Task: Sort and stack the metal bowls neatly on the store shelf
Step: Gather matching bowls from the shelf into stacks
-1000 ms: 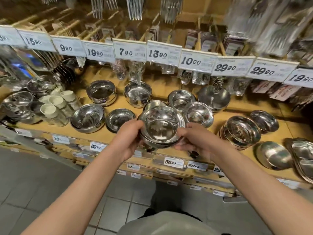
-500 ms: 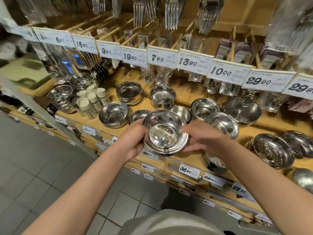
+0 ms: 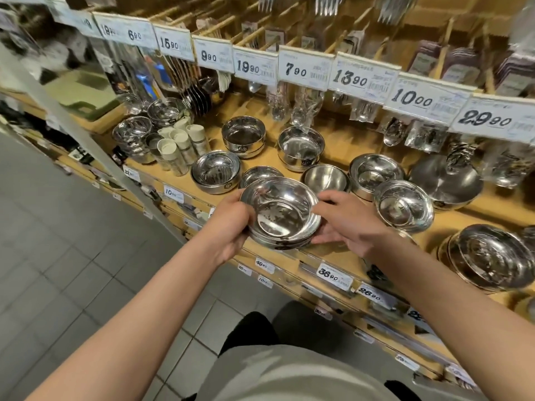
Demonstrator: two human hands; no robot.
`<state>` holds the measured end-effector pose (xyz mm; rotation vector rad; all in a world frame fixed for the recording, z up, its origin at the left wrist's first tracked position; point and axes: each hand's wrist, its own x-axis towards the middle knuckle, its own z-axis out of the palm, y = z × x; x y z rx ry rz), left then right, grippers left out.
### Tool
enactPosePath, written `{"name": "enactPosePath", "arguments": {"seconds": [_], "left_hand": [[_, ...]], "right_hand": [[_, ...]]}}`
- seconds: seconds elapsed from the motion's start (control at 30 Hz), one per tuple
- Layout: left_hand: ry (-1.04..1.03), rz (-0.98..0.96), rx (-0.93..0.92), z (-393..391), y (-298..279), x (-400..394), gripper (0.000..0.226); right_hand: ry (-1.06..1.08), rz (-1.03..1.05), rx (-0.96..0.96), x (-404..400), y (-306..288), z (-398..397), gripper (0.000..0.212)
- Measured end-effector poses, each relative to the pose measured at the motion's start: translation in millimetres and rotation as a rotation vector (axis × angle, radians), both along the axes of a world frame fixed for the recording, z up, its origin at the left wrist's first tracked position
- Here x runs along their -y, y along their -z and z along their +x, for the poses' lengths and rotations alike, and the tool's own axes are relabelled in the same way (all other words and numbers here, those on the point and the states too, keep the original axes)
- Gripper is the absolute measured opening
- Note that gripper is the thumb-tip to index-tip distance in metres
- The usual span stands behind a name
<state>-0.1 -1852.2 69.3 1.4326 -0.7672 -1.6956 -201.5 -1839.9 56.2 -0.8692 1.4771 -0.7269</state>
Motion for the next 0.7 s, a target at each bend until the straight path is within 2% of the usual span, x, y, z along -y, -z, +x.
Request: {"name": "enactPosePath", "arguments": {"seconds": [0.17, 0.3, 0.4, 0.43, 0.63, 0.7], "left_hand": [[0.013, 0.016, -0.058, 18.5, 9.3, 19.8, 0.067], [0.053, 0.022, -0.094, 45.3, 18.0, 49.8, 0.066], [0.121, 0.007, -0.106, 72.8, 21.8, 78.2, 0.064], [0.139, 0.001, -0.107, 83.0, 22.4, 88.4, 0.064], [0.285, 0.062, -0.130, 135.0, 17.6, 148.1, 0.053], [0.364, 0.077, -0.122, 146.2, 17.7, 166.5, 0.044]], "right_hand": [[0.024, 0.029, -0.089, 16.6, -2.5, 15.2, 0.042], [0.043, 0.017, -0.109, 40.9, 6.7, 41.4, 0.048], [0.073, 0.033, -0.108, 62.2, 10.0, 68.3, 0.027], [0.079, 0.043, -0.089, 70.0, 11.2, 78.2, 0.019], [0.194, 0.057, 0.038, 98.7, 16.4, 128.7, 0.022], [0.279, 0.069, 0.094, 98.5, 16.2, 134.7, 0.019]]}}
